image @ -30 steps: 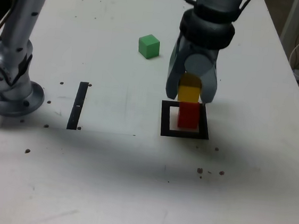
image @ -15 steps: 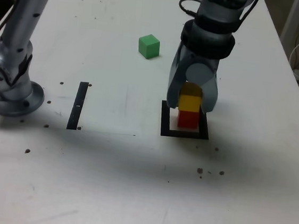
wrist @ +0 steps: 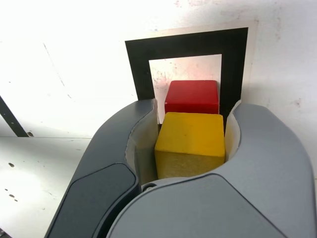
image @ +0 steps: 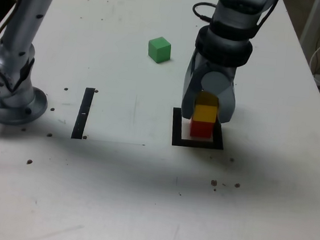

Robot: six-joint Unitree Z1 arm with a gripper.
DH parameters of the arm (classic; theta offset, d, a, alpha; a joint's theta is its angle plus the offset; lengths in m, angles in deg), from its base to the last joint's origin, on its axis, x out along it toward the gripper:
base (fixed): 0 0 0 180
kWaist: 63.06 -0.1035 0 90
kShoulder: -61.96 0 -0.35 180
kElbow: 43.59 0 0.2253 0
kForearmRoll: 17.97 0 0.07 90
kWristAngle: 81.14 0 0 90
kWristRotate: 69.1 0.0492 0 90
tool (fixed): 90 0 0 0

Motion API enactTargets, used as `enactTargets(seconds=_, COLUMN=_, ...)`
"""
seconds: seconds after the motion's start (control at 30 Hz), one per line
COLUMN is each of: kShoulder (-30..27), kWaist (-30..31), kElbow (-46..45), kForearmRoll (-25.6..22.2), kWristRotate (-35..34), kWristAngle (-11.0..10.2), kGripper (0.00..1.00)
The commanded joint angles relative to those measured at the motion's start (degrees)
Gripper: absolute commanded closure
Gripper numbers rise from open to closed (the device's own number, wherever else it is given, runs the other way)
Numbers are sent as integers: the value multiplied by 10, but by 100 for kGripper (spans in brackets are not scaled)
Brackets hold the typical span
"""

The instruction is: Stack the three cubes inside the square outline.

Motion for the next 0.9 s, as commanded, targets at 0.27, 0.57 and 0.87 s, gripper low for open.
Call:
enactTargets(seconds=0.27, kShoulder=5, kWaist=-3, kElbow=-9, kForearmRoll=-6, kWristRotate=2, kWristAngle=9, kGripper=16)
enactTargets(seconds=0.57, kShoulder=-4, kWaist=-4, kElbow=-8, kForearmRoll=-17, kWristRotate=2, kWristAngle=-1, kGripper=8)
enactTargets(seconds=0.87, kShoulder=-59, kWaist=-56, kElbow=-2, kForearmRoll=-71, kWristRotate=46, kWristAngle=-27, kGripper=1)
